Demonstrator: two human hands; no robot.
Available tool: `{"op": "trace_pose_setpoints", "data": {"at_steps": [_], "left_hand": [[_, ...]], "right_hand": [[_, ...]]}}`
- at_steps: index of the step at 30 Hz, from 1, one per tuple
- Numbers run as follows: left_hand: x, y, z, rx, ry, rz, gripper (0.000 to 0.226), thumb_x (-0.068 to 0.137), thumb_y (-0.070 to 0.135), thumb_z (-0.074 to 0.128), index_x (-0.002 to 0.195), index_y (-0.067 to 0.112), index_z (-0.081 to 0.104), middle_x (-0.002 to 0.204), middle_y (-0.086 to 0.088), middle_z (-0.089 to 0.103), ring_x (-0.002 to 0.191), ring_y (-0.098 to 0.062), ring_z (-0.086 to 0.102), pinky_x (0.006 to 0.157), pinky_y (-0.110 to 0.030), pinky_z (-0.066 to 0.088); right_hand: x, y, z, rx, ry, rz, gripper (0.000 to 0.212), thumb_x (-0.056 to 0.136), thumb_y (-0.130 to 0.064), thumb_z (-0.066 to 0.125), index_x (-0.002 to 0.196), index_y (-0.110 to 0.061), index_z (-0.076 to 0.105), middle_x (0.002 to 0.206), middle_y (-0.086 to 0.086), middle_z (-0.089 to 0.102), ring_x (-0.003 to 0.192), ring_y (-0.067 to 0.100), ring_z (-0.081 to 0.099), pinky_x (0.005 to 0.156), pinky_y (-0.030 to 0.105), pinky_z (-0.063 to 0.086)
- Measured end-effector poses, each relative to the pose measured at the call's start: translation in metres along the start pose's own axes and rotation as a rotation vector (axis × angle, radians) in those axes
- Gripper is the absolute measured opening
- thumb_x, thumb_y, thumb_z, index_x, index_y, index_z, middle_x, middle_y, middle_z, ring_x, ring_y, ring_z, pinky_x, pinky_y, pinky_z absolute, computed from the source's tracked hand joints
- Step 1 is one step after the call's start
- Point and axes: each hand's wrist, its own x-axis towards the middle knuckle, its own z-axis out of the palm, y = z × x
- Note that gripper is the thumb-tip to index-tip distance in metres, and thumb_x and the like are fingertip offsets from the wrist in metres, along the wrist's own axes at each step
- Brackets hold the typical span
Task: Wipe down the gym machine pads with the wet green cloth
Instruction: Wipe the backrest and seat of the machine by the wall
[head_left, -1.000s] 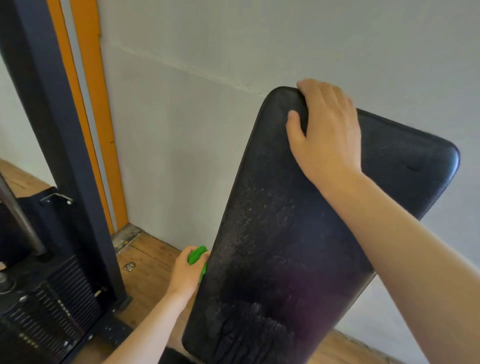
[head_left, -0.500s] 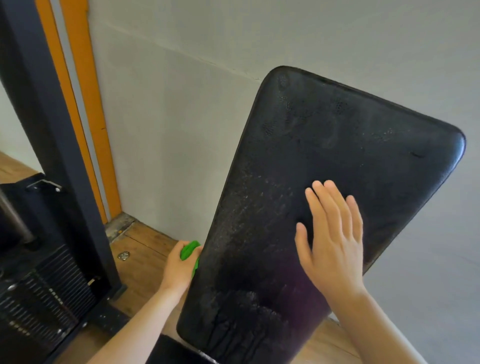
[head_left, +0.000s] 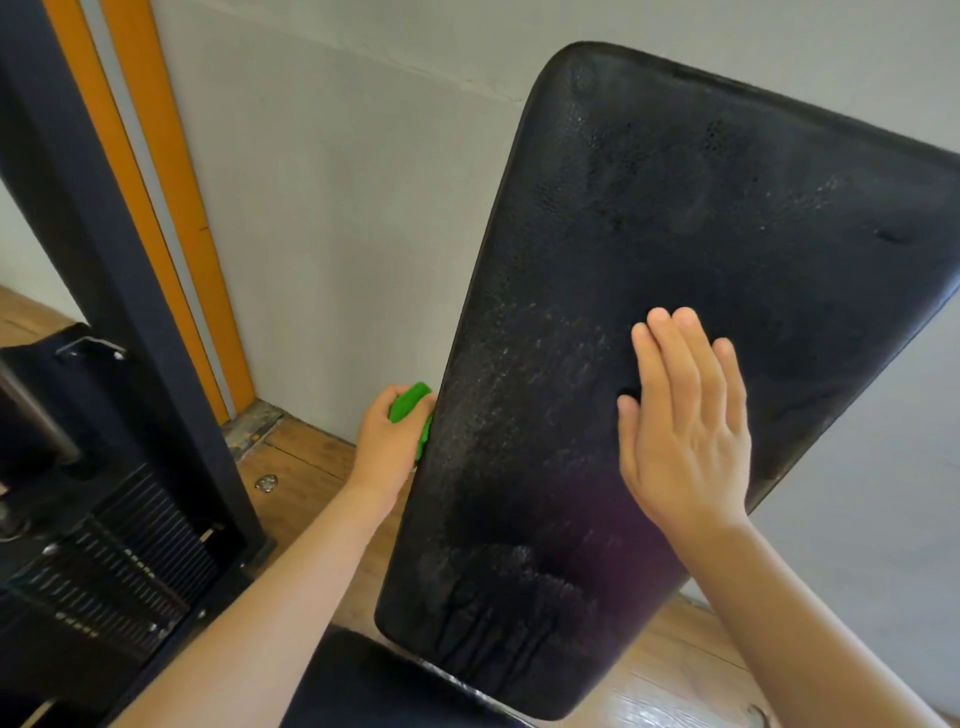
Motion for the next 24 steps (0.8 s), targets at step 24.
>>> {"op": "trace_pose_setpoints", "data": {"at_steps": [24], "left_hand": [[-0.012,-0.079,-0.025,-0.036,0.007,-0.093,0.016,0.096,0.025,0.053,0.103,0.013,0.061,0.091,-0.006,0.06,0.078,-0.015,0.055,0.058,-0.022,0.042]], "right_hand": [[-0.001,-0.001,0.003,-0.077,0.023,-0.009,0.05,0.103,-0.02,0.037,0.147,0.0,0.028,0.151,0.013,0.026,0.141,0.03,0.025,0.121,0.041,0.009]]}}
